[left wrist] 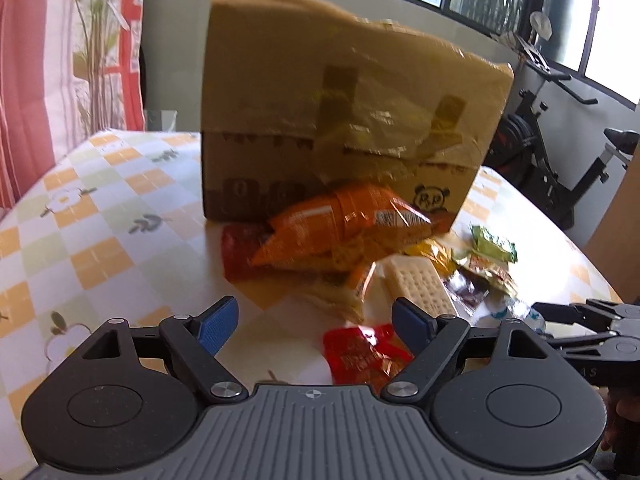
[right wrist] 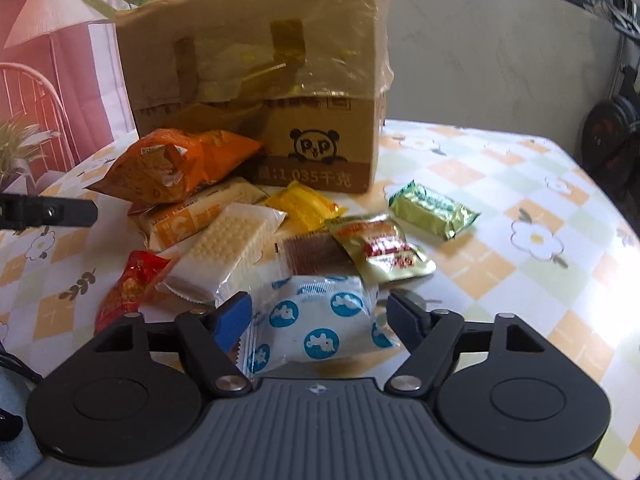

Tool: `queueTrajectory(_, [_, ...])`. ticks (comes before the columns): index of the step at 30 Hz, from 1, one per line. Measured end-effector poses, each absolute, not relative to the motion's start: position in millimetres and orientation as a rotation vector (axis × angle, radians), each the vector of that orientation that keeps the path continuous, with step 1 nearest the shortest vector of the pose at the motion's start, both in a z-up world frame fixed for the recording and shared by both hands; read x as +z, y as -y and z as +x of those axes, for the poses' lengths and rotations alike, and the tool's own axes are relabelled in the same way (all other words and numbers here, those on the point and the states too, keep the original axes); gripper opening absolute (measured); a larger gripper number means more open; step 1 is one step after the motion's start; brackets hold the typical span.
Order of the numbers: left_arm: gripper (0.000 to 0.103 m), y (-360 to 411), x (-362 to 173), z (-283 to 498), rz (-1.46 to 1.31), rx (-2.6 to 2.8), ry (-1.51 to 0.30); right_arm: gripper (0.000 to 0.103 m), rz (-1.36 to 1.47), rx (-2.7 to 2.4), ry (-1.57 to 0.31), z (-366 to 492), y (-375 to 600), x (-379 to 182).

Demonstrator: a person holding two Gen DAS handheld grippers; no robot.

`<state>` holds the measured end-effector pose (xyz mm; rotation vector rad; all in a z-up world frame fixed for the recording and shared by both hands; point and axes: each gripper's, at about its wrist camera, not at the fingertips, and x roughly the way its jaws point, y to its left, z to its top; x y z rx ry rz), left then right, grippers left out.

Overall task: Organize snacks
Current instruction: 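Move both tools back down toward the remaining snacks, then grasp the red candy packet with the left tool while the right tool grasps the blue-dotted white packet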

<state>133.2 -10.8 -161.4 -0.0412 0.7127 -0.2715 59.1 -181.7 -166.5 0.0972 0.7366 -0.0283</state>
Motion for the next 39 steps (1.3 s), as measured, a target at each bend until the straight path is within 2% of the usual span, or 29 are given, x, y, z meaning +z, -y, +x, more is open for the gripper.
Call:
queueTrajectory(2, [0.085, 14, -166, 134, -0.039, -0.286, -0.737, 0.068, 0.103, -0.032, -0.734, 59, 182, -167])
queueTrajectory(9, [0.085, 32, -179, 135, 0.001, -0.342, -0.806, 0.06, 0.095, 0.021, -0.722, 60, 172, -167])
queueTrajectory(15, [0.085, 44, -194, 140, 0.025, -0.347, -0.862, 0.059, 0.092, 0.032, -0.712, 61, 168, -168])
queueTrajectory(22, [0.085, 55, -199, 141, 0.083, -0.331, -0.843, 0.059, 0.1, 0.03, -0.707, 60, 168, -169])
queueTrajectory(23, [0.081, 55, -199, 141, 0.087, -0.327, -0.841, 0.059, 0.101, 0.03, -0.705, 60, 168, -169])
queueTrajectory(26, [0.051, 51, -196, 141, 0.107, -0.31, -0.825, 0.059, 0.104, 0.028, -0.701, 59, 167, -169])
queueTrajectory(27, [0.047, 46, -195, 141, 0.094, -0.314, -0.824, 0.059, 0.105, 0.027, -0.699, 58, 167, -169])
queueTrajectory(34, [0.035, 19, -191, 145, 0.02, -0.321, -0.816, 0.058, 0.114, 0.026, -0.697, 58, 169, -168])
queueTrajectory(39, [0.025, 19, -182, 139, 0.012, -0.358, -0.764, 0.053, 0.123, 0.021, -0.686, 55, 170, -166])
